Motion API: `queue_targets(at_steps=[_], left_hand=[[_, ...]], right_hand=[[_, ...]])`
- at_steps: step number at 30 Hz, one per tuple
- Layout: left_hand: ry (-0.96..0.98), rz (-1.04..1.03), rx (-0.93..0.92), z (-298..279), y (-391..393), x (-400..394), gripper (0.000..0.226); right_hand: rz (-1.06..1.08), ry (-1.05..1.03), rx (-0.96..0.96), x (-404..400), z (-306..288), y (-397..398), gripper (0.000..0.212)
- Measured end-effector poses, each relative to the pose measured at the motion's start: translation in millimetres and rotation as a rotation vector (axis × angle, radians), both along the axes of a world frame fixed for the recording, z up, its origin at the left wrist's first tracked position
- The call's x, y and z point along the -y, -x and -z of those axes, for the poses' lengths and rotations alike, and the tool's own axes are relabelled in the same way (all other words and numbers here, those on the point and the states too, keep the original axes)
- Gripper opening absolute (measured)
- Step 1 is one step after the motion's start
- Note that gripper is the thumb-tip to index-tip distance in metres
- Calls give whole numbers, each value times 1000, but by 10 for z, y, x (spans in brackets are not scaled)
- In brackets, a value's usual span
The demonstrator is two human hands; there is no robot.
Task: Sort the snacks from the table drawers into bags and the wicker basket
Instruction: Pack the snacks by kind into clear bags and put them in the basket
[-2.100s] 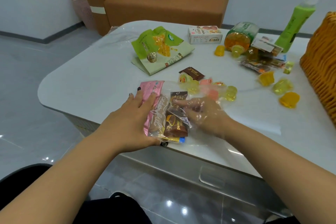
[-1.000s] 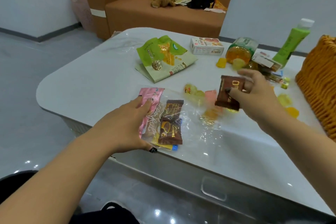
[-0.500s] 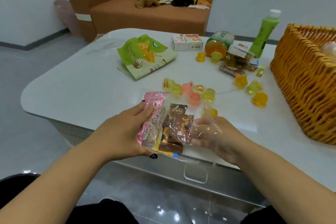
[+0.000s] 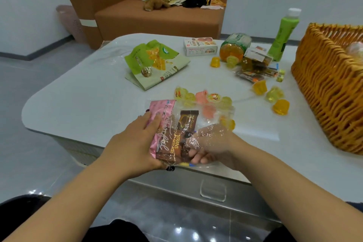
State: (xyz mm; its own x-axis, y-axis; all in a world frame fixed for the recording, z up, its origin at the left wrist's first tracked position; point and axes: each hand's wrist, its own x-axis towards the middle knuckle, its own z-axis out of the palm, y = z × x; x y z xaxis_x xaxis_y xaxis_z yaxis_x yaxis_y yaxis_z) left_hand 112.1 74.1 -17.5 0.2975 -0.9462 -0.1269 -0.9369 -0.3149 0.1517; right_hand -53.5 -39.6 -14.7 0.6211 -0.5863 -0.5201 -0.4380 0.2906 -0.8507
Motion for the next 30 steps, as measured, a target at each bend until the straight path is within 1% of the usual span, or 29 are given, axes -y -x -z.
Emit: queue_targets(at_steps=[4,6,8,10,12,14,16,18,22,24,26,27,30], left_hand=[[-45,-80,19,19,71,8,127],[-110,-102,26,21,110,15,130],[-179,-99,18,-12,148,34,135],[-197,-77,-38,-76,178,63,139],[-159,-60,-119,-173,209,121,141],[-105,-71,-170,-262,247,216,132],[-52,-88,-198,-318,278,347,113],[-8,-78,-208,-354,288,495,102],[19,-74,-231,-376,223,733,97],[29,-71,-235,-376,166,809,97],[31,-72,-250,-378,110,859,98],[30,-76,-259,-375,88,870,98],[36,-84,-275,-358,46,880,98]], right_hand=[[88,101,-15,287,-148,164,10],[176,236,-56,466,-204,278,10],[269,418,-85,649,-228,376,11],[329,541,-81,787,-231,426,12],[369,567,-33,889,-203,426,12],[411,600,-7,979,-136,392,13],[428,719,-32,1089,-49,357,12],[400,847,-106,1203,50,327,13],[353,995,-213,1463,209,241,28],[333,1033,-292,1606,285,158,40],[323,1024,-385,1710,386,65,51],[314,1042,-444,1751,455,21,54],[258,1165,-628,1888,618,-59,48]])
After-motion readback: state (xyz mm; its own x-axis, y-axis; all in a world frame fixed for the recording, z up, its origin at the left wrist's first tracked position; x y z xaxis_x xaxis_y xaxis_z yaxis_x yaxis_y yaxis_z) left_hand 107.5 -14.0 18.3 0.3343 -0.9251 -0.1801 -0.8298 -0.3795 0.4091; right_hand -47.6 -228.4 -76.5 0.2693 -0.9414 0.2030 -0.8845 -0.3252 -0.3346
